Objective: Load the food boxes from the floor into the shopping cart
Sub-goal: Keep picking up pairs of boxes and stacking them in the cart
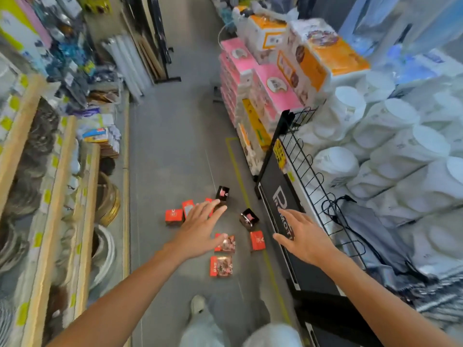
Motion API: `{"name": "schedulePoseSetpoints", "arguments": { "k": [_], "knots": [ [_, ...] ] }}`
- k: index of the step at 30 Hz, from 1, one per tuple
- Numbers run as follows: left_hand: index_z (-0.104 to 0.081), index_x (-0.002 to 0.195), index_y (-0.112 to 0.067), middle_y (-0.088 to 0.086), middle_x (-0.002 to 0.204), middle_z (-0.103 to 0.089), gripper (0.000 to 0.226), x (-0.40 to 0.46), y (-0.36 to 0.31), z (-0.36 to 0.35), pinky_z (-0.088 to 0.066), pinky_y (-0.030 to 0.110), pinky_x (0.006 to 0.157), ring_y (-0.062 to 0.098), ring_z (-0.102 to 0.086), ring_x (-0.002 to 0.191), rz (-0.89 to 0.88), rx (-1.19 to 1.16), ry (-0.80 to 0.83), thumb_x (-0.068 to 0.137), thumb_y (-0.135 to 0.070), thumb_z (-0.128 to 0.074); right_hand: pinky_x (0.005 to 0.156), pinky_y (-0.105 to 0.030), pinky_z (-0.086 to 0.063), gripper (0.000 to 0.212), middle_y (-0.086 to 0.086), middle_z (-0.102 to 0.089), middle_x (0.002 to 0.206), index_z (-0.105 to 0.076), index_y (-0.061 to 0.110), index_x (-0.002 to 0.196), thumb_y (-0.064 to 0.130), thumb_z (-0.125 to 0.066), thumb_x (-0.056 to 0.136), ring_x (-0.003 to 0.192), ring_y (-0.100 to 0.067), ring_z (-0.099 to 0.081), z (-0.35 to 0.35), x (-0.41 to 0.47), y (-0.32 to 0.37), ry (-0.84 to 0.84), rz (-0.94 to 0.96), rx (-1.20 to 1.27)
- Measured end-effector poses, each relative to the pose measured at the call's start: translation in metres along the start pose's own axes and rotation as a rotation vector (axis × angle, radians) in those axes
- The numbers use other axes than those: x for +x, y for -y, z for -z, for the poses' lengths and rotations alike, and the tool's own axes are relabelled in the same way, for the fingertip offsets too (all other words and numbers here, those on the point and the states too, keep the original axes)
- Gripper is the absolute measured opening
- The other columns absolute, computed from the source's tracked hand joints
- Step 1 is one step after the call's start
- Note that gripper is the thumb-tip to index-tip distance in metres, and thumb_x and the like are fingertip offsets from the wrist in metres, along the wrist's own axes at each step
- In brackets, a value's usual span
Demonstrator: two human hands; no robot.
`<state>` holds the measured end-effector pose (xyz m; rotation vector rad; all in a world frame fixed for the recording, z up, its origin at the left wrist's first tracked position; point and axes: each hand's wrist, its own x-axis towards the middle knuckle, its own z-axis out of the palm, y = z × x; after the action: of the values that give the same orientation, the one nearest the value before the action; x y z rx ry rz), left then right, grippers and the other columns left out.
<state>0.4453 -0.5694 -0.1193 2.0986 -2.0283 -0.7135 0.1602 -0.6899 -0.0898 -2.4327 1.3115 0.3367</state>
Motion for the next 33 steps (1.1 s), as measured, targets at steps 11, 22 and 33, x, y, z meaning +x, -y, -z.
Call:
{"name": "schedulePoseSetpoints", "arguments": {
  "k": [11,22,33],
  "knots": [
    [-0.046,0.149,-0.012,0.011,0.156,-0.041,0.07,0.144,0.089,-0.161,-0.016,0.047,0.122,0.035,-0.036,0.144,-0.127,0.002,0.025,0.087,-0.044,-0.054,0.115,-0.047,-0.034,0.087,-0.003,-0.031,0.162,-0.016,0.028,0.16,0.067,-0.054,0.092,0.148,-0.03,-0.03,-0.172,0.158,-0.056,0.208,-0.278,0.182],
    [-0.053,0.14,-0.007,0.014,0.154,-0.042,0.062,0.266,0.187,-0.433,-0.036,0.053,0.115,0.035,-0.04,0.142,-0.152,-0.059,0.071,0.088,-0.041,-0.049,0.104,-0.035,-0.039,0.088,-0.011,-0.043,0.152,-0.027,0.017,0.157,0.047,-0.074,0.088,0.134,-0.03,-0.048,-0.475,0.308,-0.162,0.23,-0.462,0.409],
    [-0.039,0.152,-0.021,0.0,0.16,-0.033,0.068,0.271,0.251,-0.551,-0.035,0.039,0.117,0.025,-0.035,0.146,-0.04,-0.122,0.107,0.09,-0.049,-0.045,0.11,-0.051,-0.042,0.148,-0.012,-0.038,0.157,-0.006,0.025,0.158,0.077,-0.082,0.042,0.14,-0.034,-0.042,-0.643,0.388,-0.185,0.011,-0.734,0.549]
  ]
}}
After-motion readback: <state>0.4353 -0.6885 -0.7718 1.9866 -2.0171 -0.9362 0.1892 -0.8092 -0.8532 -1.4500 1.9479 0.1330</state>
